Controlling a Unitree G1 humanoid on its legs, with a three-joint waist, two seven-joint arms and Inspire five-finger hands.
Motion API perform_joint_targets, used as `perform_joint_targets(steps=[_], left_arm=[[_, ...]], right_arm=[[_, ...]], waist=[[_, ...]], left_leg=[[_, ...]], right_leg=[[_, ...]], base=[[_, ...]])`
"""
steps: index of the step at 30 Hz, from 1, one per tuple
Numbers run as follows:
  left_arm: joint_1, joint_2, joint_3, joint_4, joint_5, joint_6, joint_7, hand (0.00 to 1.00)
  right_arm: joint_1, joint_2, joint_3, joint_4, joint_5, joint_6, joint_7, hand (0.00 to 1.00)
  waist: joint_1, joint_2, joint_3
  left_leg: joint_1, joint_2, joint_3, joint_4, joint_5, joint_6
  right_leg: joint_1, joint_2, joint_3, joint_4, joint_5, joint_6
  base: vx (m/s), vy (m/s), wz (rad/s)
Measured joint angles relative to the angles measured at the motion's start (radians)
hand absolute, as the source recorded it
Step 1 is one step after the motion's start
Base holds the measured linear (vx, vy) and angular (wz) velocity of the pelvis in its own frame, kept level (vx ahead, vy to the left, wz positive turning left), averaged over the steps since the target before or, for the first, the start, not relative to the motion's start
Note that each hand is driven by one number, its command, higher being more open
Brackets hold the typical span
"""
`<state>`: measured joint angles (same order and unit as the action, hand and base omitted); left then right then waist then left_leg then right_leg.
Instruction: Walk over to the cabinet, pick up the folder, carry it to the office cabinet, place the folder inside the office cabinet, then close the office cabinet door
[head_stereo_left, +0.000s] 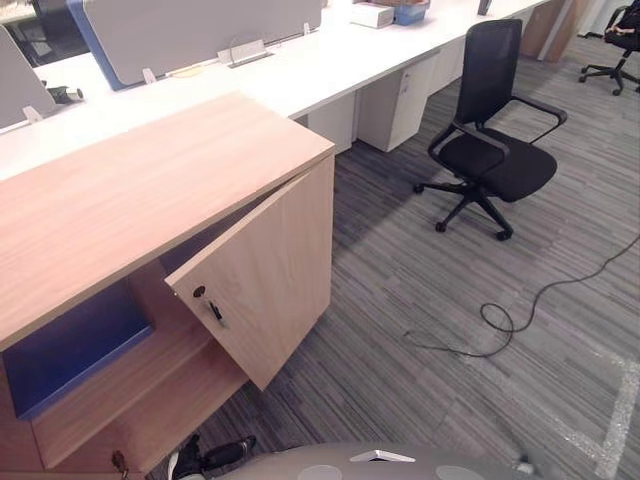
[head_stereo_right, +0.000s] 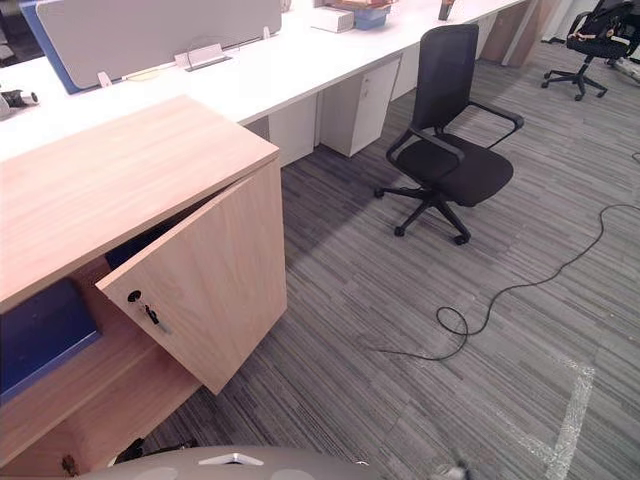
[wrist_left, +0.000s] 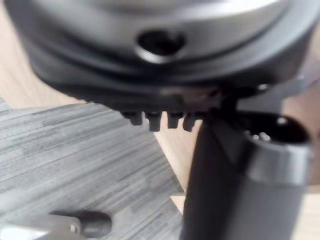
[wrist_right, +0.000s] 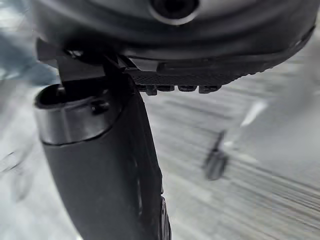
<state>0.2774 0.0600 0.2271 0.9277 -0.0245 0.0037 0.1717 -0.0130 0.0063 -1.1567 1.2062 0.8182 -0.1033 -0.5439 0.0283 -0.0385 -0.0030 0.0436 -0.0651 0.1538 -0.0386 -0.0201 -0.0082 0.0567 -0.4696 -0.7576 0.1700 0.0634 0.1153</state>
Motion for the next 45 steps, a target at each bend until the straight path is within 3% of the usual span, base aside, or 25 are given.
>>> perform_joint_targets(steps=[2,5,9,10,12,16,17,20,21,22,23,26,27,28,29,31,33,38,45], left_arm=[[0.001,0.003,-0.016,0.002,-0.004,-0.001,-0.002,1.0],[0.001,0.015,-0.022,0.008,-0.018,-0.001,-0.014,1.0],[-0.003,0.037,-0.064,0.025,-0.048,-0.006,-0.023,1.0],[-0.003,0.038,-0.067,0.025,-0.048,-0.007,-0.023,1.0],[-0.003,0.049,-0.091,0.025,-0.047,-0.011,-0.023,1.0],[-0.007,0.068,-0.118,0.022,-0.047,-0.027,-0.024,1.0],[-0.008,0.075,-0.139,0.019,-0.047,-0.031,-0.024,1.0],[-0.037,0.074,-0.146,0.025,-0.041,-0.03,-0.033,1.0],[-0.049,0.074,-0.154,0.025,-0.039,-0.03,-0.038,1.0],[-0.052,0.075,-0.155,0.024,-0.036,-0.031,-0.043,1.0],[-0.054,0.075,-0.157,0.025,-0.026,-0.034,-0.049,1.0],[-0.06,0.047,-0.165,0.029,-0.017,-0.043,-0.05,1.0],[-0.061,0.047,-0.165,0.034,-0.017,-0.046,-0.049,1.0],[-0.069,0.056,-0.165,0.044,-0.018,-0.052,-0.049,1.0],[-0.081,0.058,-0.165,0.064,-0.018,-0.049,-0.048,1.0],[-0.092,0.06,-0.16,0.065,-0.029,-0.051,-0.047,1.0],[-0.083,0.06,-0.128,0.066,-0.086,-0.051,-0.041,1.0],[-0.092,0.071,-0.061,0.116,-0.131,-0.051,-0.018,1.0],[-0.092,0.068,-0.045,0.12,-0.147,-0.051,-0.009,1.0]], right_arm=[[0.022,0.006,0.024,0.0,0.074,-0.032,0.029,1.0],[0.034,0.017,0.079,0.006,0.147,-0.029,0.078,1.0],[0.054,0.005,0.357,0.021,0.134,-0.024,0.133,1.0],[0.055,0.003,0.377,0.021,0.134,-0.023,0.138,1.0],[0.065,-0.006,0.54,0.021,0.177,-0.034,0.22,1.0],[0.065,-0.014,0.723,0.018,0.311,-0.068,0.325,1.0],[0.065,-0.016,0.762,0.019,0.346,-0.082,0.341,1.0],[0.054,-0.021,0.845,0.019,0.392,-0.086,0.393,1.0],[0.047,-0.019,0.862,0.018,0.417,-0.085,0.412,1.0],[0.043,-0.017,0.866,0.019,0.421,-0.086,0.416,1.0],[0.042,-0.015,0.869,0.019,0.422,-0.086,0.425,1.0],[0.029,-0.032,0.825,0.008,0.423,-0.088,0.446,1.0],[0.03,-0.031,0.814,0.005,0.423,-0.085,0.448,1.0],[0.03,-0.02,0.803,0.004,0.423,-0.08,0.448,1.0],[0.029,-0.014,0.771,0.004,0.422,-0.078,0.444,1.0],[0.044,-0.004,0.728,0.012,0.417,-0.078,0.433,1.0],[0.059,0.01,0.682,0.03,0.41,-0.075,0.404,1.0],[0.065,0.046,0.63,0.035,0.4,-0.058,0.38,1.0],[0.078,0.064,0.618,0.003,0.322,-0.054,0.375,1.0]], waist=[[-0.004,0.004,-0.001],[-0.007,-0.007,0.007],[-0.013,-0.013,0.028],[-0.013,-0.013,0.032],[-0.013,-0.011,0.056],[-0.005,-0.029,0.07],[-0.005,-0.017,0.079],[-0.005,-0.003,0.088],[-0.006,0.002,0.095],[-0.006,-0.001,0.099],[-0.006,-0.017,0.102],[0.0,0.033,0.121],[-0.002,0.033,0.121],[0.002,0.018,0.119],[-0.006,0.02,0.12],[-0.005,0.015,0.12],[0.004,-0.007,0.118],[0.007,-0.055,0.126],[0.001,-0.057,0.123]], left_leg=[[0.001,-0.002,-0.007,0.0,-0.001,0.001],[0.005,-0.001,-0.016,0.0,0.0,0.002],[0.0,-0.001,-0.092,-0.001,0.004,0.01],[0.0,0.0,-0.099,-0.001,0.005,0.011],[-0.004,0.002,-0.164,-0.002,0.019,0.011],[-0.043,-0.008,-0.281,-0.004,0.064,0.017],[-0.05,-0.015,-0.335,-0.003,0.078,0.019],[-0.064,-0.003,-0.468,-0.002,0.099,0.001],[-0.064,-0.005,-0.518,-0.002,0.107,-0.011],[-0.064,-0.012,-0.538,-0.002,0.11,-0.017],[-0.063,-0.031,-0.583,-0.001,0.113,-0.031],[-0.082,-0.006,-0.644,0.0,0.108,-0.05],[-0.09,-0.006,-0.658,-0.001,0.11,-0.055],[-0.097,-0.007,-0.68,-0.014,0.123,-0.073],[-0.107,0.007,-0.703,-0.036,0.142,-0.08],[-0.123,0.025,-0.705,-0.045,0.17,-0.088],[-0.138,0.029,-0.707,-0.045,0.195,-0.12],[-0.147,0.02,-0.698,-0.047,0.2,-0.124],[-0.132,0.015,-0.696,-0.05,0.201,-0.121]], right_leg=[[0.007,-0.002,-0.004,0.0,0.004,-0.006],[0.019,-0.001,-0.007,0.0,0.005,-0.007],[0.032,-0.013,-0.002,0.063,0.005,-0.009],[0.032,-0.015,0.001,0.073,0.005,-0.009],[0.021,-0.018,0.088,0.158,0.005,-0.037],[-0.033,-0.008,0.267,0.273,0.006,-0.041],[-0.039,0.004,0.332,0.309,-0.003,-0.054],[-0.039,0.129,0.468,0.293,-0.229,-0.035],[-0.041,0.176,0.486,0.258,-0.265,-0.048],[-0.041,0.19,0.49,0.238,-0.269,-0.055],[-0.008,0.201,0.504,0.228,-0.296,-0.033],[0.018,0.246,0.495,0.215,-0.316,-0.038],[0.027,0.25,0.478,0.195,-0.325,-0.036],[0.054,0.254,0.435,0.135,-0.36,-0.012],[0.069,0.265,0.387,0.11,-0.366,-0.004],[0.08,0.282,0.339,0.101,-0.367,-0.005],[0.088,0.293,0.316,0.087,-0.365,-0.002],[0.099,0.299,0.321,0.036,-0.338,0.01],[0.13,0.3,0.313,0.015,-0.327,0.013]], base=[[0.01,-0.022,0.09],[0.01,-0.024,0.1],[0.03,-0.035,0.37],[0.08,-0.038,0.74],[0.07,-0.024,0.78],[0.1,-0.082,0.98],[0.09,-0.166,1.26],[0.04,-0.237,1.28],[-0.01,-0.279,1.29],[-0.01,-0.329,1.3],[-0.01,-0.256,1.07],[-0.07,-0.229,0.67],[-0.09,-0.174,0.55],[-0.12,-0.212,0.78],[-0.11,-0.181,0.82],[-0.07,-0.136,0.79],[0.0,-0.085,0.44],[0.05,-0.052,-0.01],[-0.02,-0.03,0.02]])
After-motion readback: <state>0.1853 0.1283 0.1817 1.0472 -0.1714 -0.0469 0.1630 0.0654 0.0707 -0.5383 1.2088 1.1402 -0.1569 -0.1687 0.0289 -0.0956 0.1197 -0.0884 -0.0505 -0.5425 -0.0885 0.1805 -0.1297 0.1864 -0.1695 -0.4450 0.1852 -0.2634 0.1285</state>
